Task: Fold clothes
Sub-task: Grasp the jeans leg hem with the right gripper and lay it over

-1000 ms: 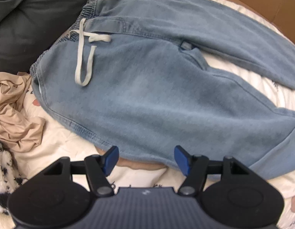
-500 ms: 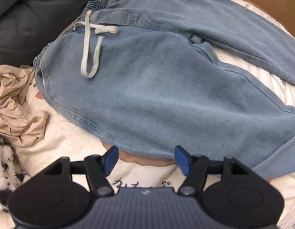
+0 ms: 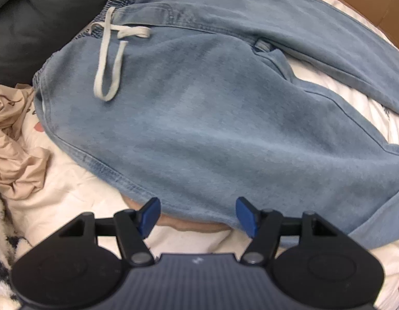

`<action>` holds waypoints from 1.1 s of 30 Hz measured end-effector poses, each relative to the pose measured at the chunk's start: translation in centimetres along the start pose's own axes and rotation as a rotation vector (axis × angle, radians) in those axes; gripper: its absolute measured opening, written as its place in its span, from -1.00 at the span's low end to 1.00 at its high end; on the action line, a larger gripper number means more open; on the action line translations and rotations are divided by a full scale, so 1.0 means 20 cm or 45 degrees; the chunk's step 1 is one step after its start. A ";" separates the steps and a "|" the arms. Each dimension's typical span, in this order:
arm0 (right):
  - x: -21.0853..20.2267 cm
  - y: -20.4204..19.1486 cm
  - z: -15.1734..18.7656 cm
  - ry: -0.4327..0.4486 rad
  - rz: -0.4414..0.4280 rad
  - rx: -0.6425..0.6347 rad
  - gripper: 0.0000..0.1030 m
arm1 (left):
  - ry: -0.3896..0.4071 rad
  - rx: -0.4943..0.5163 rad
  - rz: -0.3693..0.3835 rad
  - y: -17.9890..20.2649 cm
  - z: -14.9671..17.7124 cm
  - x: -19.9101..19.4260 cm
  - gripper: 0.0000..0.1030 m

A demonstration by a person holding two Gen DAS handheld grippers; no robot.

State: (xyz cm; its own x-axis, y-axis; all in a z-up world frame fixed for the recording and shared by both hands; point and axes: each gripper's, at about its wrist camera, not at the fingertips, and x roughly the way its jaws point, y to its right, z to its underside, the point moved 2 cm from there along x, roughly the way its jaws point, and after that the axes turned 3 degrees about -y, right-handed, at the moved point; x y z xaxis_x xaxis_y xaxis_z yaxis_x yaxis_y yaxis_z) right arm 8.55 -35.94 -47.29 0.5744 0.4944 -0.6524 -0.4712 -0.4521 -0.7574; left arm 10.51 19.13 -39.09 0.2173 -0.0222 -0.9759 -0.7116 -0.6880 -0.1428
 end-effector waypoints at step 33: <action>-0.64 0.10 0.12 -0.069 0.005 -0.182 -0.83 | 0.019 -0.090 0.046 -0.04 0.12 -0.04 0.31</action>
State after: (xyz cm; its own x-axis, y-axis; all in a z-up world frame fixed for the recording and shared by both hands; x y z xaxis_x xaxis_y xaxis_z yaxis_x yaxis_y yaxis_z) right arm -1.38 -41.41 -40.47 0.5337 0.5303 -0.6587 -0.3709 -0.5532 -0.7459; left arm 9.39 21.49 -38.57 0.2026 -0.0582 -0.9775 -0.6703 -0.7360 -0.0951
